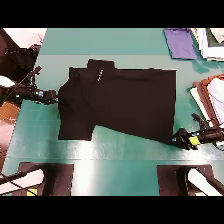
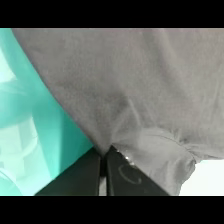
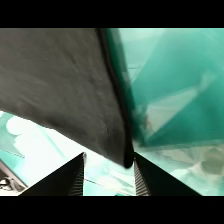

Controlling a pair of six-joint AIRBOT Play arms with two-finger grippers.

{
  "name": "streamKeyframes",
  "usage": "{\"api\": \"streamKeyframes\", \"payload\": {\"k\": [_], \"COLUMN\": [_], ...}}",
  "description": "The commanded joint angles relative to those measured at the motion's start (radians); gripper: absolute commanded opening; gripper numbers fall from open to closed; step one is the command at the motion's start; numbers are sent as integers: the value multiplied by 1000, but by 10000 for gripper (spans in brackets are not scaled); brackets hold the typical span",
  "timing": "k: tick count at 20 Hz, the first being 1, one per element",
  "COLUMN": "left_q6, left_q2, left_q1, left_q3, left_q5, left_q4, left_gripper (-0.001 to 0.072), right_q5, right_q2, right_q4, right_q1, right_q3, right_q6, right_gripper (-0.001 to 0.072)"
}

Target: Fold the shirts.

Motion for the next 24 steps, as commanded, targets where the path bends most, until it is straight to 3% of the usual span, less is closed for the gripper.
{"api": "streamKeyframes", "payload": {"k": [1, 6, 10, 14, 20, 24], "left_q6": [1, 1, -2, -27, -82, -98], "left_q2": [1, 1, 32, 211, 449, 484], "left_q1": [0, 0, 1, 0, 0, 0], "left_q3": [1, 1, 2, 80, 525, 900], "left_q5": [-3, -8, 1, 51, 83, 82], "left_q4": [-3, -2, -2, -3, -29, -85], "left_gripper": [31, 31, 30, 30, 30, 30], "right_q5": [-76, -122, -105, -74, -98, -83], "right_q2": [-1, 0, 18, 158, 246, 204], "right_q4": [37, 35, 34, 37, 34, 26], "right_q1": [0, 0, 0, 0, 0, -1], "right_q3": [-35, -33, 29, 307, 991, 1392], "right_q6": [-8, -13, -23, 10, 21, 21], "right_gripper": [366, 35, 19, 19, 19, 19]}}
